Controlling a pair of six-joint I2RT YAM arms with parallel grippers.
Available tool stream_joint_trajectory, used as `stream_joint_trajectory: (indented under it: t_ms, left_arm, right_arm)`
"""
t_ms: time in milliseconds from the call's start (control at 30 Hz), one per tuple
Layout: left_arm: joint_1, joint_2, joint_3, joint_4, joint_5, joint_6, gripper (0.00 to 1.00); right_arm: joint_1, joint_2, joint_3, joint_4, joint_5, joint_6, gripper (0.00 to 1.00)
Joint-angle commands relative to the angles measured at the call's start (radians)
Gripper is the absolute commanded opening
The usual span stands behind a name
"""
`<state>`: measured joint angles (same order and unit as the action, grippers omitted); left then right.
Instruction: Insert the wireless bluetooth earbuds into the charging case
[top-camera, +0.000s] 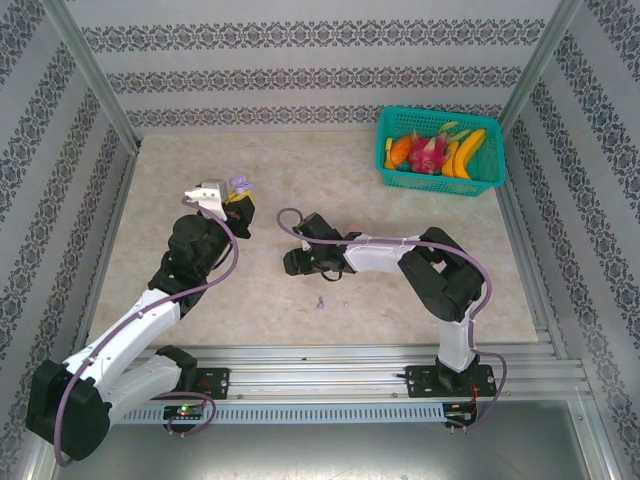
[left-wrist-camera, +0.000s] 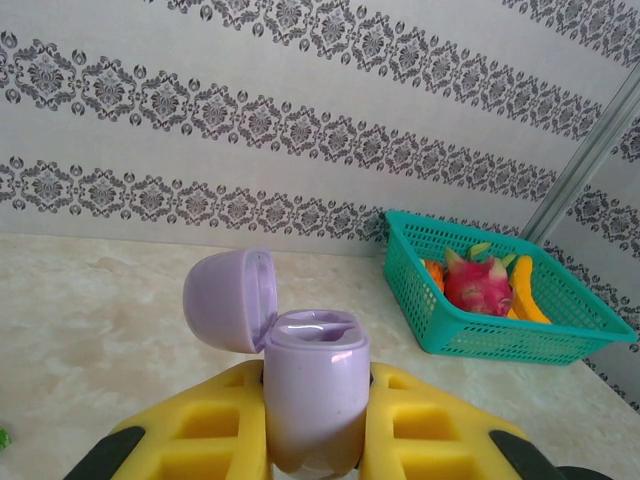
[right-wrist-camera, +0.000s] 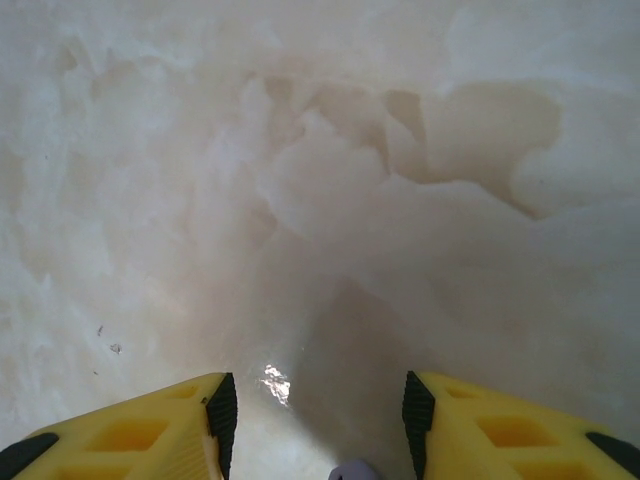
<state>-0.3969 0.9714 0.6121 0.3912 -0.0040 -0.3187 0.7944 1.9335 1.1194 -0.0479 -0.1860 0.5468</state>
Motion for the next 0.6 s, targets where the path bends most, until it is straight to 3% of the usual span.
stream_joint_trajectory:
  t_ms: [0, 433, 567]
  left_arm:
    - [0.013, 0.001, 0.028, 0.016, 0.012, -0.002, 0.00]
    - [0.013, 0.007, 0.022, 0.034, 0.017, 0.004, 0.00]
    - [0.013, 0.009, 0.020, 0.036, 0.013, 0.008, 0.00]
  right_arm:
    - [0.010, -0.040, -0.038, -0.030, -0.013, 0.017, 0.49]
    - [0.052, -0.146, -0.141, -0.036, -0.044, 0.079, 0.46]
    - [0.072, -0.213, -0.153, -0.085, 0.079, 0.102, 0.49]
